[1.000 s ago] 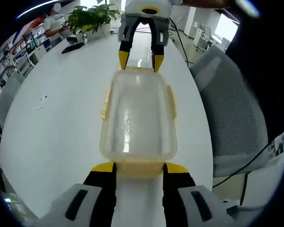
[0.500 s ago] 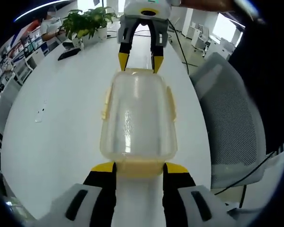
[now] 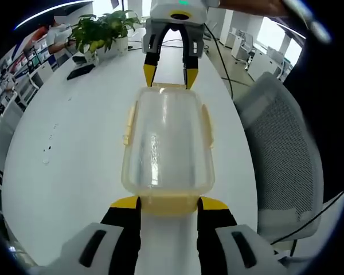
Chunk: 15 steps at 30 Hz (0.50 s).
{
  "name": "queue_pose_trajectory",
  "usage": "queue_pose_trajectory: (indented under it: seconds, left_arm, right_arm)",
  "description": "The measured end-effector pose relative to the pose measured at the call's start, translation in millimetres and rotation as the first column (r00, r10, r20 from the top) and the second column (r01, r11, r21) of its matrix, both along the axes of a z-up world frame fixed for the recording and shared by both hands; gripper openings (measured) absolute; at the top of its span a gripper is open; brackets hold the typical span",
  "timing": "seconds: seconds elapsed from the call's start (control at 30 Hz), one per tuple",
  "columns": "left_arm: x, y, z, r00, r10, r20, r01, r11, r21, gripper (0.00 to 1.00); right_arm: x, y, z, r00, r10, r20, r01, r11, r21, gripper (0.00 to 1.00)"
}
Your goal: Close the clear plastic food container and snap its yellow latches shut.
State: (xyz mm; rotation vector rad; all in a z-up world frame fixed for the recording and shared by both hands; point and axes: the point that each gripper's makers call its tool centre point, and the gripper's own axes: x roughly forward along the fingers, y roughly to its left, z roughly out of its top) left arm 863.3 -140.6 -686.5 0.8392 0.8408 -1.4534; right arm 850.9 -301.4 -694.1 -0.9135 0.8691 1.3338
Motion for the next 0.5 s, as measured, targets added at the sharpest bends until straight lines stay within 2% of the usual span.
queue_pose_trajectory:
  seconds: [0.5]
  left_arm:
    - [3.6,-44,-2.7,1.0,-0.021,0.014,0.021,1.0,-0.022,0.32]
  right_arm:
    - [-1,-43,-4.6,1.0,-0.023,0.007,0.023,0.999,-0.028,0.36]
